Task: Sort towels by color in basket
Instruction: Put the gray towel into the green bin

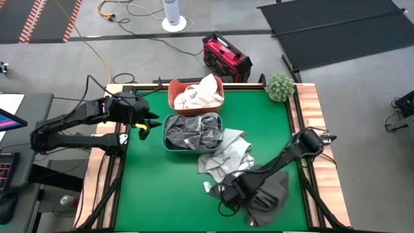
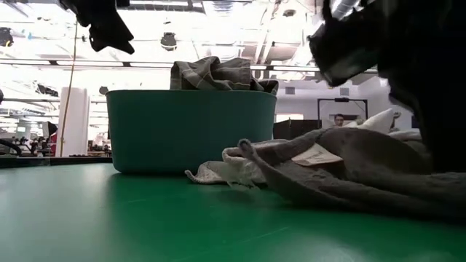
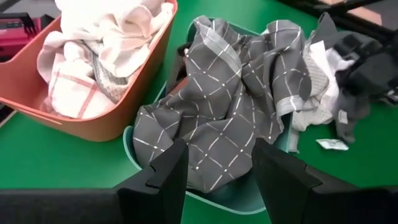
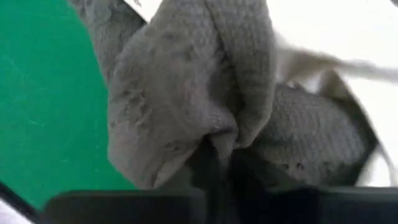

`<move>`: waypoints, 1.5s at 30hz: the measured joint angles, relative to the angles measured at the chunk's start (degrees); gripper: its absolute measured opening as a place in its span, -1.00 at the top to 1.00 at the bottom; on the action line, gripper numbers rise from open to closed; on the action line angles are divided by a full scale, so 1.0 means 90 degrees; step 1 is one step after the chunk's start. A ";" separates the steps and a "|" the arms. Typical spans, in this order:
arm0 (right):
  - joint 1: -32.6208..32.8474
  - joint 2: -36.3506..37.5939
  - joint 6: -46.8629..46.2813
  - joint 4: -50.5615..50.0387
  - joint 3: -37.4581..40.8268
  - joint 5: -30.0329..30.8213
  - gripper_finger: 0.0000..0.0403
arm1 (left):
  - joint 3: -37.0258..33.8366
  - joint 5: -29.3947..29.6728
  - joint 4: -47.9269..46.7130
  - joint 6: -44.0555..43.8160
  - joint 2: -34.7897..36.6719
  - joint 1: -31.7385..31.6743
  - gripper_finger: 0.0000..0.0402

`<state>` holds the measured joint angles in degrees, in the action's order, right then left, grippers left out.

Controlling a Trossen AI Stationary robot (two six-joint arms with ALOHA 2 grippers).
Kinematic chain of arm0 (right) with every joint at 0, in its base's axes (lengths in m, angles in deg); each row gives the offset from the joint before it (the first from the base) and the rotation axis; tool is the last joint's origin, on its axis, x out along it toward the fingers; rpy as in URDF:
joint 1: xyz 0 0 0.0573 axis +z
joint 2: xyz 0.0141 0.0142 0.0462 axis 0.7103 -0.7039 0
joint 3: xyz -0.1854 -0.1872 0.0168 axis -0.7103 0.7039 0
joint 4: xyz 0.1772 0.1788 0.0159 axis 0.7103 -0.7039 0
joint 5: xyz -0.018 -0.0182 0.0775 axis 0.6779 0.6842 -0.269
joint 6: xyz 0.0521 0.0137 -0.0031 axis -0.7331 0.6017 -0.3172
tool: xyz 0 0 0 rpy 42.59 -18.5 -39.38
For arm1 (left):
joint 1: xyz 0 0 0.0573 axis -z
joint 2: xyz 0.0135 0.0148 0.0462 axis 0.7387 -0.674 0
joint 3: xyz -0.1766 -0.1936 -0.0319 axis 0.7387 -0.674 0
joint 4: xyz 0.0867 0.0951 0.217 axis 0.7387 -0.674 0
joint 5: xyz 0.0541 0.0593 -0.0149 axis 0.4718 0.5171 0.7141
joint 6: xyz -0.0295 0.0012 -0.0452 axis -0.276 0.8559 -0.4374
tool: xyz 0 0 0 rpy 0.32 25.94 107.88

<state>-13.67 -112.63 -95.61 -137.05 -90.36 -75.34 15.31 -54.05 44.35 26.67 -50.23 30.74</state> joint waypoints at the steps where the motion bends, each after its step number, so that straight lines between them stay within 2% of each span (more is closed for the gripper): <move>1: -0.0048 -0.0012 0.0048 0.0073 -0.0001 -0.0115 0.82 | -0.0001 0.0000 -0.0002 -0.0026 0.0052 0.0000 0.17; 4: -0.0203 0.0081 0.0122 0.0324 0.0008 -0.0198 0.85 | 0.0000 0.0000 0.0008 -0.0143 0.0264 0.0000 0.17; 7: -0.0362 0.0503 0.0256 0.0446 0.0014 -0.0041 0.84 | 0.0000 0.0000 0.0037 -0.0174 0.0484 0.0000 0.17; 13: -0.0776 0.1799 0.1026 0.1091 -0.0195 0.1227 0.84 | -0.0001 -0.0091 0.0799 -0.0155 0.0846 0.0000 0.17; 20: -0.1391 0.3237 0.2271 0.2895 -0.0212 0.1780 0.84 | 0.0001 -0.0327 0.2073 -0.0108 0.0952 0.0000 0.17; 26: -0.1796 0.3984 0.4077 0.4562 -0.0212 0.2792 0.84 | 0.0001 -0.0335 0.2187 -0.0189 0.0874 0.0000 0.17; 30: -0.2074 0.4117 0.5559 0.6610 -0.0212 0.2760 0.84 | 0.0001 -0.0335 0.2203 -0.0201 0.0849 0.0000 0.17; 33: -0.2224 0.4119 0.6658 0.8234 -0.0212 0.2418 0.84 | 0.0001 -0.0334 0.2376 -0.0148 0.0855 0.0000 0.17; 35: -0.2354 0.4133 0.7073 0.8929 -0.0214 0.2221 0.84 | 0.0001 -0.0333 0.2576 -0.0120 0.0858 0.0000 0.17; 39: -0.2659 0.4133 0.7153 0.9211 -0.0219 0.1880 0.84 | 0.0001 -0.0332 0.2997 -0.0155 0.0842 0.0000 0.17; 45: -0.3022 0.3655 0.6613 0.9193 -0.0217 0.1824 0.84 | 0.0001 -0.0331 0.3215 -0.0428 0.0465 0.0000 0.17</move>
<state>-40.87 -79.73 -36.10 -54.31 -92.31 -58.92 15.32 -57.03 73.28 22.81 -46.05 30.74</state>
